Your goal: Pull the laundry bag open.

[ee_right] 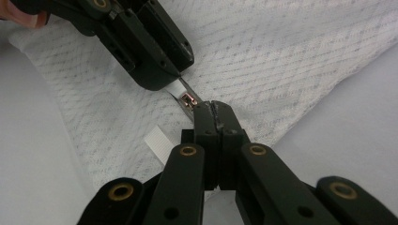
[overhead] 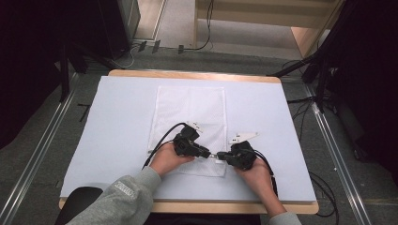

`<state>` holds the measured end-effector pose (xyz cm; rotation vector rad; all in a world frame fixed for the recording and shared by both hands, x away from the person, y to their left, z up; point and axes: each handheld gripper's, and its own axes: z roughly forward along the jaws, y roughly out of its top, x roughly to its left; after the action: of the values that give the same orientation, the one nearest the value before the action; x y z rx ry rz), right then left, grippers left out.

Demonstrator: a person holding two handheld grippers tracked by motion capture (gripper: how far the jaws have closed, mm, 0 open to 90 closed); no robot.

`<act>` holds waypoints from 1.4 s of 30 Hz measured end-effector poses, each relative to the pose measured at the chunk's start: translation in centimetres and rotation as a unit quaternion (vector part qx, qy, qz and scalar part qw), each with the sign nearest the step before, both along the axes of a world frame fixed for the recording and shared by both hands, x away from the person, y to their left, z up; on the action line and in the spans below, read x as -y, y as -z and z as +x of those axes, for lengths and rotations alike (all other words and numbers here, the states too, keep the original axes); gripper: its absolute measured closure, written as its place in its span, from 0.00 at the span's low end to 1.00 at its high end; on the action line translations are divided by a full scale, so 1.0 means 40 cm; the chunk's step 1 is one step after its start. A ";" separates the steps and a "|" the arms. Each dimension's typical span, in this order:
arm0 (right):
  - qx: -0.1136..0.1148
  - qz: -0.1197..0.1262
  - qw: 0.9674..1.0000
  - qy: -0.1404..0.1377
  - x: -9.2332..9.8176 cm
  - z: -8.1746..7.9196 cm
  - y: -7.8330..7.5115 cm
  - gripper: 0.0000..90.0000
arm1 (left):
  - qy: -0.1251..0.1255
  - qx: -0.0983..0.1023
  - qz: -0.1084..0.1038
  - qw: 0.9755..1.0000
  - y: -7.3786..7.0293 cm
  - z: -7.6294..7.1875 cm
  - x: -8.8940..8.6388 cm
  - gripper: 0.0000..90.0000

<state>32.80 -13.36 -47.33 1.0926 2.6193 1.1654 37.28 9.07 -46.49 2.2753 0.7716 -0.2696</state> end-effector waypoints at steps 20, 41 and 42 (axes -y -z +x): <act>0.001 0.000 1.000 -0.002 0.000 0.000 0.001 1.00 | 0.000 0.005 0.005 1.000 0.001 -0.021 0.006 0.90; 0.005 -0.005 1.000 -0.001 0.000 -0.002 -0.001 1.00 | 0.005 -0.013 -0.010 1.000 0.003 -0.023 0.008 0.98; 0.005 -0.006 1.000 -0.001 -0.001 -0.002 -0.001 1.00 | 0.007 -0.016 -0.005 1.000 0.003 -0.024 0.011 0.98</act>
<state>32.71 -13.34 -47.30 1.0806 2.6169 1.1499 36.31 8.65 -46.61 2.2741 0.7685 -0.3165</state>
